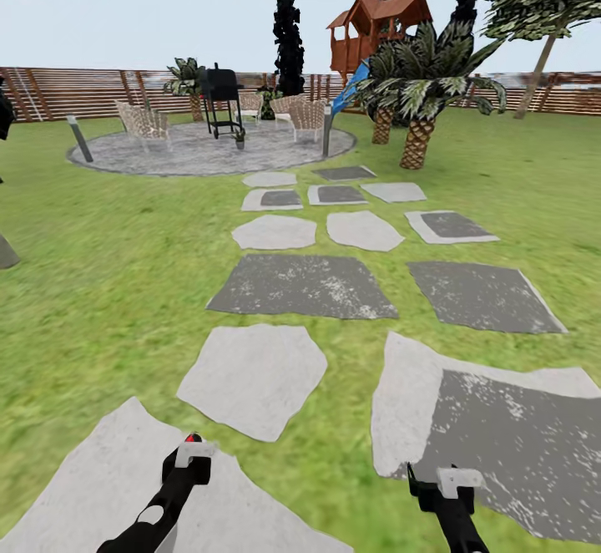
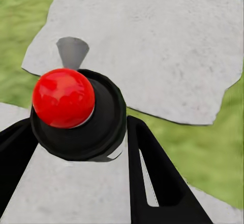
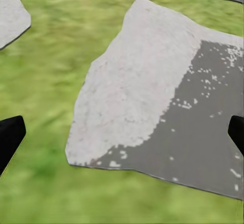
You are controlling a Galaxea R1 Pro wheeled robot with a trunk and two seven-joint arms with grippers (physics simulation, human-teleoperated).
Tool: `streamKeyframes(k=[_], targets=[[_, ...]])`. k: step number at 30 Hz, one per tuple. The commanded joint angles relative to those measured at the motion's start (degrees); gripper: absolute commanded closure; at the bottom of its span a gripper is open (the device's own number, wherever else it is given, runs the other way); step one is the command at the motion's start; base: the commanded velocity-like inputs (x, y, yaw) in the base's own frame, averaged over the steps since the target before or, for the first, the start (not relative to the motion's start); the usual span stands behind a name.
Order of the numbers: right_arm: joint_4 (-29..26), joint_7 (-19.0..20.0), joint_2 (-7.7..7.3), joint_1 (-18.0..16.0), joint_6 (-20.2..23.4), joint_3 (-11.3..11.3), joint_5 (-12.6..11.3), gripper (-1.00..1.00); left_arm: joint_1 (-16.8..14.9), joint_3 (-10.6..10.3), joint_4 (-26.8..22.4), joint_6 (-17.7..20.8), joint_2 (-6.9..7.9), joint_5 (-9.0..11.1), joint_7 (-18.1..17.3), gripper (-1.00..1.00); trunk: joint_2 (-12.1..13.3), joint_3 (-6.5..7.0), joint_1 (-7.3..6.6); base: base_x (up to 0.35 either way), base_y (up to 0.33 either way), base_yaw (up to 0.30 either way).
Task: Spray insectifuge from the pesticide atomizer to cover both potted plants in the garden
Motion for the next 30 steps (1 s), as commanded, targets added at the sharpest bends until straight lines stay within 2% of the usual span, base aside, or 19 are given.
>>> streamKeyframes(k=[1, 30], targets=[[0.03, -0.16, 0.00, -0.03, -0.16, 0.04, 0.04, -1.00, -0.03, -0.01, 0.04, -0.19, 0.01, -0.14, 0.01, 1.00, -0.02, -0.05, 0.02, 0.339, 0.000, 0.000], [-0.05, -0.16, 0.00, -0.03, -0.17, 0.04, 0.05, -1.00, -0.03, 0.01, 0.04, -0.19, 0.01, -0.14, 0.01, 1.00, -0.02, -0.05, 0.02, 0.339, 0.000, 0.000]])
